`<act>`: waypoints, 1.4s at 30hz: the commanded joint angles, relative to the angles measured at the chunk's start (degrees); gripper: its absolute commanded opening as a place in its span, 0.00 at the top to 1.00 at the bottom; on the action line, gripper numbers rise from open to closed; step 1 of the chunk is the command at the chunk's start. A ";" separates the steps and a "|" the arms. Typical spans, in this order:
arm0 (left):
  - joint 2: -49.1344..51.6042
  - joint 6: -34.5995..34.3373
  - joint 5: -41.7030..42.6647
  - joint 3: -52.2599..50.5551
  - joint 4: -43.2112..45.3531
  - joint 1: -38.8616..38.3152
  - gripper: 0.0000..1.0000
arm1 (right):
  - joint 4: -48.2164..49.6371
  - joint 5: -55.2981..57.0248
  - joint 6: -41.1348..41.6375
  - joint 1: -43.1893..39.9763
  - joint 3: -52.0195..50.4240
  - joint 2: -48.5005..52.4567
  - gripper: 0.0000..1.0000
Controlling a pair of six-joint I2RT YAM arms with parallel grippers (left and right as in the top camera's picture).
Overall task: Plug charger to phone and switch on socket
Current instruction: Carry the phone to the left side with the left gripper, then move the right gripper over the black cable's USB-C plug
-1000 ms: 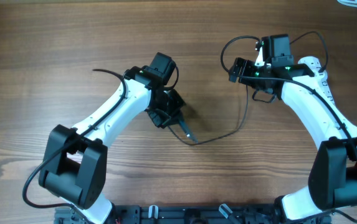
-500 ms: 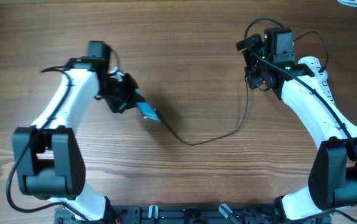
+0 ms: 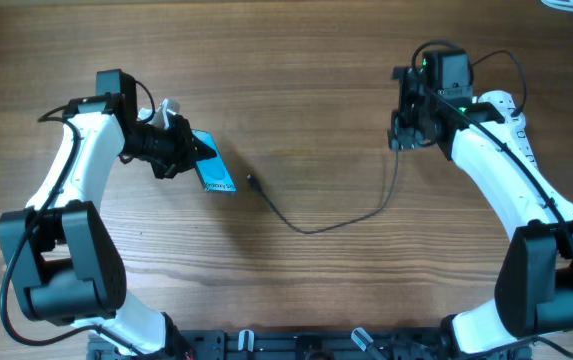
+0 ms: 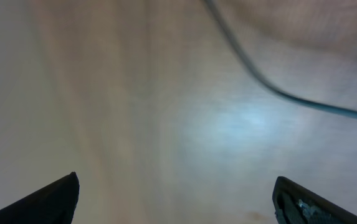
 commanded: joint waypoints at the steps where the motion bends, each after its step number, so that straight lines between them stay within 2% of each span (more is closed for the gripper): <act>1: -1.38 1.79 2.60 0.57 0.90 0.15 0.96 | -4.42 -5.55 -39.56 2.64 0.09 1.64 0.00; 2: -1.38 1.79 2.60 0.57 1.16 0.15 0.96 | -5.44 -10.38 -53.05 3.91 0.07 2.23 0.00; 3: -1.38 1.77 2.58 0.57 1.55 0.15 0.96 | -6.34 -14.36 -62.53 5.51 0.07 2.89 0.00; 5: -1.38 1.77 2.60 0.57 1.95 0.15 0.96 | -8.74 -18.01 -73.75 9.49 0.07 4.44 0.00; 7: -1.38 1.70 2.60 0.57 2.19 0.15 0.96 | -11.26 -18.05 -80.76 13.16 0.07 5.49 0.00; 20: -1.38 1.33 2.58 0.57 2.21 0.15 0.96 | -16.92 -4.74 -84.54 35.36 0.09 11.32 0.02; 23: -1.38 1.33 2.58 0.57 2.16 0.15 0.96 | -18.99 1.14 -84.59 39.67 0.76 11.32 0.22; 28: -1.38 1.36 2.32 0.57 2.16 0.15 0.96 | -24.50 17.35 -85.09 41.11 0.72 11.34 0.73; 30: -1.38 1.36 1.86 0.57 2.14 0.15 0.96 | -24.37 18.60 -85.33 40.74 0.72 11.34 0.95; 31: -1.38 1.36 1.70 0.57 2.14 0.15 0.96 | -23.82 17.68 -86.03 40.65 0.72 11.34 0.95; 34: -1.38 1.36 1.70 0.57 2.14 0.15 0.96 | -21.94 11.87 -95.49 40.74 1.03 11.30 0.95; 36: -1.38 1.36 1.70 0.57 2.16 0.15 0.96 | -22.32 8.52 -97.13 40.74 2.56 11.30 0.49; 39: -1.38 1.36 1.70 0.57 2.14 0.15 0.96 | -20.59 4.59 -97.26 40.72 8.50 11.19 0.42; 41: -1.38 1.36 1.70 0.57 2.08 0.15 0.96 | -16.92 4.59 -100.89 40.72 10.36 11.19 0.37; 42: -1.38 1.33 1.73 0.57 1.88 0.17 0.96 | -14.43 4.59 -103.75 40.72 10.40 11.21 0.32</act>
